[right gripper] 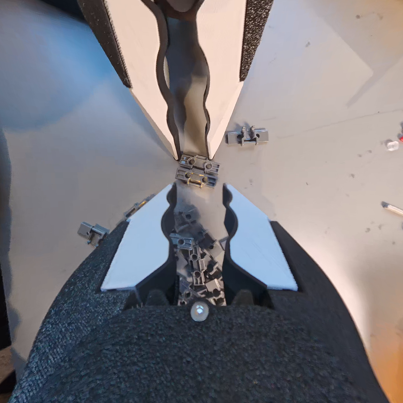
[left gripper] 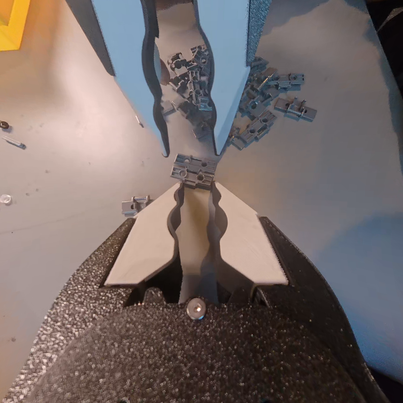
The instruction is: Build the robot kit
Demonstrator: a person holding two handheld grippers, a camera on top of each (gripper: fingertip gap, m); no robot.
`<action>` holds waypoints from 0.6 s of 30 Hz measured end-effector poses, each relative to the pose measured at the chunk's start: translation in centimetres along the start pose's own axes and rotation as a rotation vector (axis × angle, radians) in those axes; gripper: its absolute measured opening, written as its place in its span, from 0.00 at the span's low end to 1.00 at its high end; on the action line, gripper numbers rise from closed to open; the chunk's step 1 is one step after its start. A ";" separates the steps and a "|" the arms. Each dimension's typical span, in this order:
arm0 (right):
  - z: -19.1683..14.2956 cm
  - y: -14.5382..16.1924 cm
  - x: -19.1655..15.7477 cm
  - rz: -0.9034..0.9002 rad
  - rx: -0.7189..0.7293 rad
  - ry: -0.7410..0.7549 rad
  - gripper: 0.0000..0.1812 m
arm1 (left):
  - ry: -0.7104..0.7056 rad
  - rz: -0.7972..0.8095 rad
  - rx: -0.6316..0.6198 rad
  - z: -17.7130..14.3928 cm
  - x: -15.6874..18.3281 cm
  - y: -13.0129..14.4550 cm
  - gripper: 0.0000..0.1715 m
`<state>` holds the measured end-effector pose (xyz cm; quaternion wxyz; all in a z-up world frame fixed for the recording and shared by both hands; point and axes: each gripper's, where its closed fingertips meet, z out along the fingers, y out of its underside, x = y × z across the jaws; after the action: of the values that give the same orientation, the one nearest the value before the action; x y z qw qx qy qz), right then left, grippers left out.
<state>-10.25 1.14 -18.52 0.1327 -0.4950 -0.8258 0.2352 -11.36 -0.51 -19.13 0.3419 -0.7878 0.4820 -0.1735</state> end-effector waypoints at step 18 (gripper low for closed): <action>-1.5 -0.7 -1.1 -0.046 -0.064 0.010 0.21 | 0.052 -0.010 0.126 -0.1 1.4 -2.8 0.12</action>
<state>-9.53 0.27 -16.88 0.1263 -0.4810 -0.8434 0.2033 -8.99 -0.96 -17.17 0.3772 -0.7624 0.4747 -0.2258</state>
